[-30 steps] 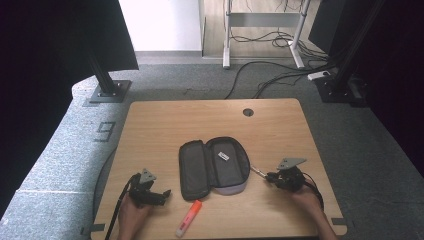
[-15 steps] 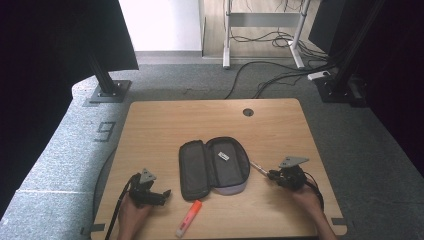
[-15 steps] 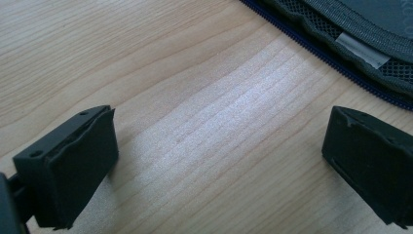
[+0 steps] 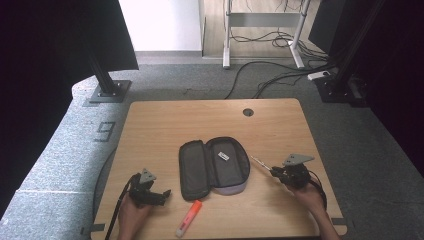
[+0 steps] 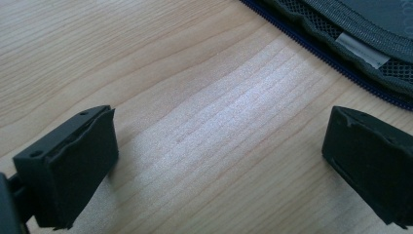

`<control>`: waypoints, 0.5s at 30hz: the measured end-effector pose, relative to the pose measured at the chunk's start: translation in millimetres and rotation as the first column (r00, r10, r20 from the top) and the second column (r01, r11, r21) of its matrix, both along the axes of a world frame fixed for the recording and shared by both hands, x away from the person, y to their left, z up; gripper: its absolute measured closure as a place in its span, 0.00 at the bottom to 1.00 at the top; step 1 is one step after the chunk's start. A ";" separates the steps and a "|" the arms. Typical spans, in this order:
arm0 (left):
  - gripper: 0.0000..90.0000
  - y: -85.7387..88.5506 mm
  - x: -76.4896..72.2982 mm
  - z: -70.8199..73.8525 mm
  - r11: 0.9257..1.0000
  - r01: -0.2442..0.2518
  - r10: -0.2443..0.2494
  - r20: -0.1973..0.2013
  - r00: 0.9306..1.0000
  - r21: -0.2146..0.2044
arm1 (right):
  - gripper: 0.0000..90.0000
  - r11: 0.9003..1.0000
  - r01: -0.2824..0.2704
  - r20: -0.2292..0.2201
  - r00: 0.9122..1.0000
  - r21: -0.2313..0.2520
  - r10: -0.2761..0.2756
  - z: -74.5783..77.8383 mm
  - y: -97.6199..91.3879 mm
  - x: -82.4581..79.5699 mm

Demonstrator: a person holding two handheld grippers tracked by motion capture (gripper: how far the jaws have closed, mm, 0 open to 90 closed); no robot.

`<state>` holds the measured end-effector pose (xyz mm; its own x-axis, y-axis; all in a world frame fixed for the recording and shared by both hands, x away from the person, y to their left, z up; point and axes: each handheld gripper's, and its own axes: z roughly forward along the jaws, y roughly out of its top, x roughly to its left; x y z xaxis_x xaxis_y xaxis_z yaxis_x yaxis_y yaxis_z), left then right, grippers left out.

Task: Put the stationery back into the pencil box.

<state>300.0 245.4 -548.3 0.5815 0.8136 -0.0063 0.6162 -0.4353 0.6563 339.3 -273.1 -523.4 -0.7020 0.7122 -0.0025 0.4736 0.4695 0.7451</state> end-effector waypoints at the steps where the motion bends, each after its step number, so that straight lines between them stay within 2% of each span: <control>1: 0.00 0.0 0.0 0.0 1.000 0.000 0.000 0.000 1.000 0.000 | 0.87 1.000 0.002 0.003 1.000 0.001 -0.002 1.2 -0.2 -0.1; 15: 0.00 0.0 0.0 0.0 1.000 0.000 0.000 0.000 1.000 0.000 | 0.87 1.000 0.024 0.036 0.999 0.015 -0.025 20.0 -4.5 1.5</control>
<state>300.0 245.4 -548.3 0.5814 0.8136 -0.0064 0.6162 -0.4352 0.6564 340.8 -277.7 -503.4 -0.6840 0.7293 -0.0168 0.4575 0.4468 0.7688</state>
